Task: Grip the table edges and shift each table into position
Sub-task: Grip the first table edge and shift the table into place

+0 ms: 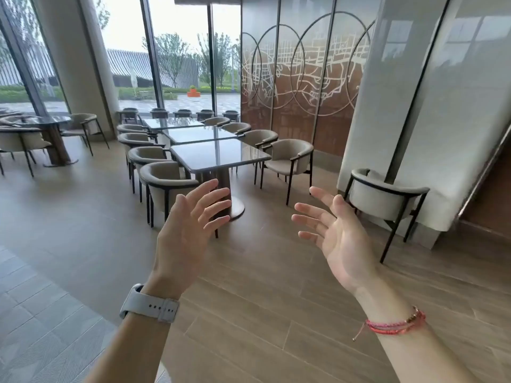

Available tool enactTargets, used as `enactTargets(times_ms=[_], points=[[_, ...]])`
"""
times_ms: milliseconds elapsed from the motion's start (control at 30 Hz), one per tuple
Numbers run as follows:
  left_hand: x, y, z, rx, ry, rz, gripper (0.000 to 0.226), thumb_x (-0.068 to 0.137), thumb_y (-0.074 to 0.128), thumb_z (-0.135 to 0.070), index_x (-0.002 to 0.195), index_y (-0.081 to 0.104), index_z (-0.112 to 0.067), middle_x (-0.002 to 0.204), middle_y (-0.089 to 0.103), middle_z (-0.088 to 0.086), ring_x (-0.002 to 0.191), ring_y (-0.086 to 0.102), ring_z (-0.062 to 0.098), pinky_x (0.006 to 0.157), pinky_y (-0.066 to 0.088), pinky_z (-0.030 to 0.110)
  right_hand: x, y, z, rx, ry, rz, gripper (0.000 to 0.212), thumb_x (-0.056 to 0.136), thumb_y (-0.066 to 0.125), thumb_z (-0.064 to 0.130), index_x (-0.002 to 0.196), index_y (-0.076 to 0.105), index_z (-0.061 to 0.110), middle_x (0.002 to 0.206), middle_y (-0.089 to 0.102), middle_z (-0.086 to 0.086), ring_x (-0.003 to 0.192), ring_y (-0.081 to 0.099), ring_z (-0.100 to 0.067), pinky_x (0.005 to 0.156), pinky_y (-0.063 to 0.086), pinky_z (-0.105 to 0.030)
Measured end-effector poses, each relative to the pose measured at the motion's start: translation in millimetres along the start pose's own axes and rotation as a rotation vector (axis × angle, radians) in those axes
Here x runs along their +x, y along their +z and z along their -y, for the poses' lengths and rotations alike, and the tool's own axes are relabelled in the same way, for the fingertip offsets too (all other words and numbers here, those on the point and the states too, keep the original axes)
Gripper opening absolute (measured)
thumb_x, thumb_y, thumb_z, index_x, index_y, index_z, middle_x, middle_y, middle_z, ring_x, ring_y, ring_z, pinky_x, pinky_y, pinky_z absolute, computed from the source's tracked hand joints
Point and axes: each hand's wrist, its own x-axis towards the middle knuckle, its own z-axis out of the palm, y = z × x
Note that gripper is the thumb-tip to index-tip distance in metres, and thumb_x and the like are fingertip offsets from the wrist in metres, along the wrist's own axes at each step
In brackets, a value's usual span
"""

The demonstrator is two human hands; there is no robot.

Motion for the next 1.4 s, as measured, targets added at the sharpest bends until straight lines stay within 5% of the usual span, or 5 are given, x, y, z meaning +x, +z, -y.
enactTargets(times_ms=[700, 800, 933, 1233, 1400], points=[[293, 14, 148, 0.095, -0.041, -0.063, 0.080, 0.074, 0.069, -0.078, 0.134, 0.065, -0.025, 0.139, 0.065, 0.010, 0.134, 0.057, 0.033, 0.111, 0.041, 0.053, 315, -104, -74, 0.001, 0.128, 0.029, 0.058, 0.087, 0.053, 0.058, 0.134, 0.062, 0.025, 0.125, 0.069, -0.017, 0.110, 0.069, -0.029, 0.090, 0.052, -0.044], [331, 8, 171, 0.100, -0.035, -0.096, 0.070, 0.086, 0.059, -0.071, 0.137, 0.062, -0.023, 0.139, 0.065, 0.011, 0.133, 0.057, 0.032, 0.112, 0.041, 0.054, 356, -113, -87, 0.003, 0.142, 0.040, 0.058, 0.087, 0.053, 0.057, 0.134, 0.062, 0.024, 0.125, 0.069, -0.017, 0.110, 0.069, -0.029, 0.090, 0.052, -0.045], [382, -9, 202, 0.117, -0.054, -0.127, 0.060, 0.097, 0.033, -0.057, 0.137, 0.060, -0.022, 0.137, 0.067, 0.008, 0.132, 0.059, 0.030, 0.114, 0.040, 0.054, 411, -118, -109, -0.002, 0.156, 0.038, 0.058, 0.087, 0.053, 0.057, 0.134, 0.062, 0.024, 0.124, 0.070, -0.017, 0.111, 0.069, -0.030, 0.091, 0.052, -0.046], [514, -83, 268, 0.066, -0.058, -0.131, 0.063, 0.093, 0.046, -0.065, 0.137, 0.062, -0.022, 0.138, 0.066, 0.009, 0.133, 0.058, 0.031, 0.115, 0.039, 0.056, 559, -95, -178, -0.052, 0.189, 0.032, 0.058, 0.086, 0.053, 0.057, 0.133, 0.062, 0.023, 0.124, 0.070, -0.017, 0.107, 0.070, -0.028, 0.090, 0.051, -0.045], [608, -127, 292, 0.048, -0.083, -0.163, 0.060, 0.096, 0.034, -0.056, 0.135, 0.061, -0.020, 0.136, 0.068, 0.008, 0.130, 0.060, 0.030, 0.116, 0.039, 0.056, 653, -80, -208, -0.060, 0.198, -0.007, 0.058, 0.086, 0.053, 0.058, 0.133, 0.062, 0.024, 0.123, 0.070, -0.016, 0.108, 0.069, -0.029, 0.094, 0.050, -0.049]])
